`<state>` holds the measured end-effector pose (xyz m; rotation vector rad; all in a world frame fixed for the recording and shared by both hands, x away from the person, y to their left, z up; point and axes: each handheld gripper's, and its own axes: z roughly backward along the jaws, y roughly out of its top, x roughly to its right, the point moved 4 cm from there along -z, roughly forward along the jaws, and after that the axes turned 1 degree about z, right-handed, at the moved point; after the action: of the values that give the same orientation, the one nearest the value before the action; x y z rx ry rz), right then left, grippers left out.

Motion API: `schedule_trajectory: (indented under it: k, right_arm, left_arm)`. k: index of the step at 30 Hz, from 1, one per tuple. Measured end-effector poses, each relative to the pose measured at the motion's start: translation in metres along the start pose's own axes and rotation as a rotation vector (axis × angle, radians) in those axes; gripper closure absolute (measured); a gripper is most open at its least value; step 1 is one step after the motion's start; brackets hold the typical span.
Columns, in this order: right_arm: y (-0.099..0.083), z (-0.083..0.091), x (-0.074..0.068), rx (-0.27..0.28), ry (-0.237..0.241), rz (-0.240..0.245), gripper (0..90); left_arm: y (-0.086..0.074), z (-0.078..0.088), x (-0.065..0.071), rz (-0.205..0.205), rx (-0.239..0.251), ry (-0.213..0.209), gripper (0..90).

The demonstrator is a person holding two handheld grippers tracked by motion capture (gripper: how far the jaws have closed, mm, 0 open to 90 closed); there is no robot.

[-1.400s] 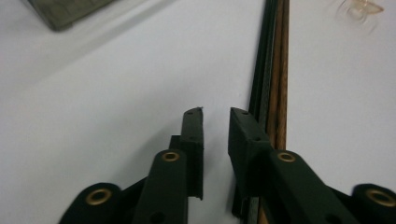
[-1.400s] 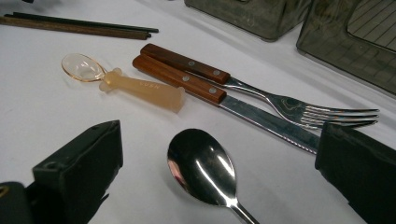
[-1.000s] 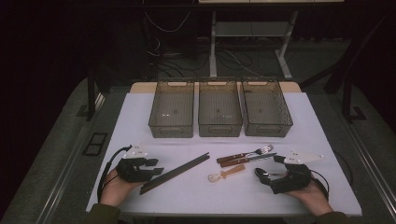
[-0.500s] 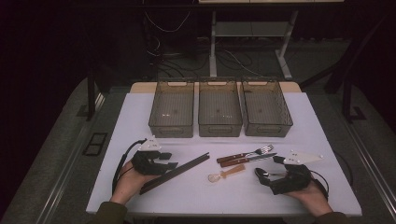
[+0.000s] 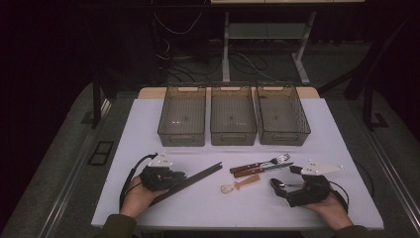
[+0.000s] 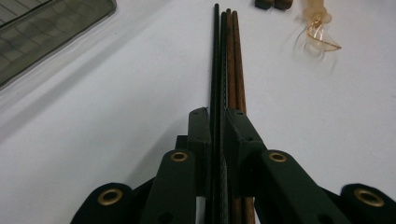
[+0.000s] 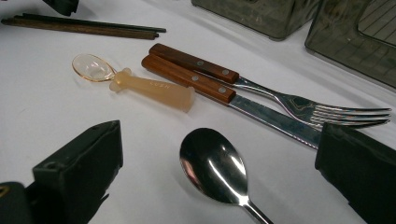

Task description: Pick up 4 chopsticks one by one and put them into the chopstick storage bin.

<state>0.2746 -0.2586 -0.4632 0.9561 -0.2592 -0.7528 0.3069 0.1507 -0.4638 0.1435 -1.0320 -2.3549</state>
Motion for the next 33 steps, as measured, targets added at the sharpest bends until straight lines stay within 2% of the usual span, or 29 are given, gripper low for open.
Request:
schedule_trajectory:
  k: [4, 13, 23, 33]
  right_arm:
    - [-0.0001, 0.0002, 0.0, -0.001, 0.0, 0.001, 1.1]
    - [0.0001, 0.0004, 0.0001, 0.001, -0.002, 0.001, 1.1]
    - [0.0001, 0.0007, 0.0002, 0.001, -0.003, 0.002, 1.1]
    - [0.0, 0.0002, -0.0001, -0.001, -0.002, 0.003, 1.1]
  left_arm:
    - [-0.0016, -0.0018, -0.0009, -0.015, -0.015, 0.009, 80.9]
    - [-0.0032, -0.0044, -0.0024, -0.021, -0.038, 0.01, 81.8]
    - [-0.0048, -0.0063, -0.0041, -0.016, -0.04, 0.022, 82.0]
    - [-0.0073, -0.0073, -0.0053, -0.045, -0.041, 0.032, 84.3]
